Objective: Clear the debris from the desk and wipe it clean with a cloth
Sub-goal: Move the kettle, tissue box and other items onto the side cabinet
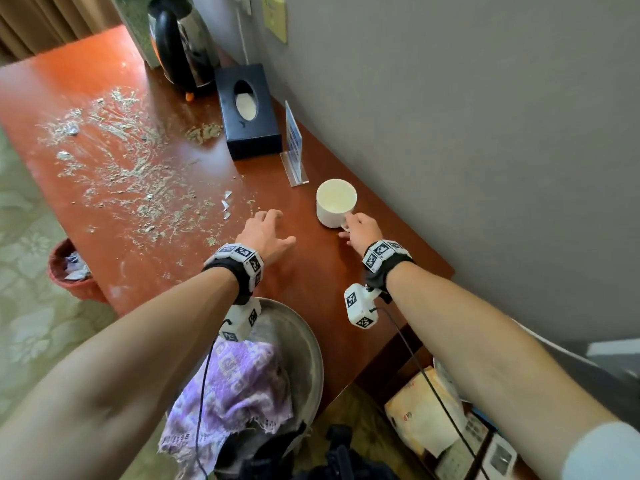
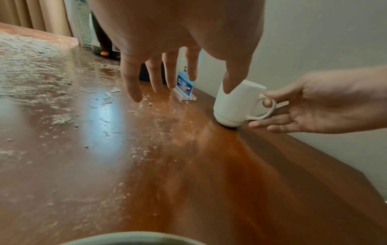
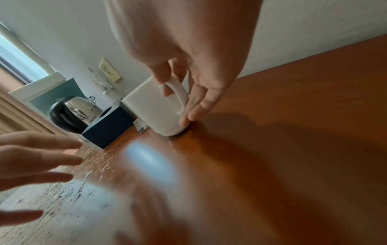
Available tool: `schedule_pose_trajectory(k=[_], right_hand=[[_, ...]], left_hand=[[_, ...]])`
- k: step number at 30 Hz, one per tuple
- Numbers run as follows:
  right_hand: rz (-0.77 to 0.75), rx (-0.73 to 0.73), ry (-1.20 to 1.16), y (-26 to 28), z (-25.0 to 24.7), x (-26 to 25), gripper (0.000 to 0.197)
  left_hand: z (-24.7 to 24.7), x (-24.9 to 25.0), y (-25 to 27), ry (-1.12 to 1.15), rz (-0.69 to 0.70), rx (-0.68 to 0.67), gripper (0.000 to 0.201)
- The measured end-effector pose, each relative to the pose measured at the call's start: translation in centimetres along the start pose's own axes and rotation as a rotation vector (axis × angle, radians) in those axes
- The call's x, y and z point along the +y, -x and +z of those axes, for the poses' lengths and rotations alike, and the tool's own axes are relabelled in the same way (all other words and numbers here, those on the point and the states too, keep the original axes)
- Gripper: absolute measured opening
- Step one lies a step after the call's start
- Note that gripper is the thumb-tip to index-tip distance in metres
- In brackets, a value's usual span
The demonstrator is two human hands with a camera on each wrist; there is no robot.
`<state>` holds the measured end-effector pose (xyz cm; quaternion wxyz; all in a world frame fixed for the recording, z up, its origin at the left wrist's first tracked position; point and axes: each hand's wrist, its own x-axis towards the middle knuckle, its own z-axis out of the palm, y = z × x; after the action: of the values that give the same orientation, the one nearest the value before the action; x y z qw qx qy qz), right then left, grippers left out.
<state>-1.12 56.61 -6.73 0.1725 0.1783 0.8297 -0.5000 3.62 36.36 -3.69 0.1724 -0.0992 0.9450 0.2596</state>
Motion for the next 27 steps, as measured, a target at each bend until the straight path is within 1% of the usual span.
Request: schedule_pose_trajectory(k=[6,11,15,20,23,27], right_hand=[[-0.004,-0.045,-0.016,3.2,-1.8,3.2,0.027],[-0.004,-0.085,-0.044,6.8,-3.7,6.8,0.029],[-0.018,-0.107,-0.117,11.2,-5.8,9.1,0.029],[-0.016,-0.113,-0.219,16.2,-8.2,12.8,0.032],[-0.018,-0.117,-0.234,19.1,-9.8,15.1,0.031],[0.006,-0.098,-0.273,22.6,-12.0,18.7,0.028]], left_hand=[[1.8,3.2,1.5,-0.010,0.107,-0.071,0.073],[3.9,5.6,3.9,-0.042,0.218,-0.136,0.081],[5.7,6.9,6.9,-0.045,0.289,-0.168,0.085],[8.4,8.6,11.2,-0.085,0.330,-0.248,0.095],[10.2,10.1,14.0,-0.090,0.357,-0.292,0.101],[12.5,12.4,17.5,-0.106,0.401,-0.335,0.097]])
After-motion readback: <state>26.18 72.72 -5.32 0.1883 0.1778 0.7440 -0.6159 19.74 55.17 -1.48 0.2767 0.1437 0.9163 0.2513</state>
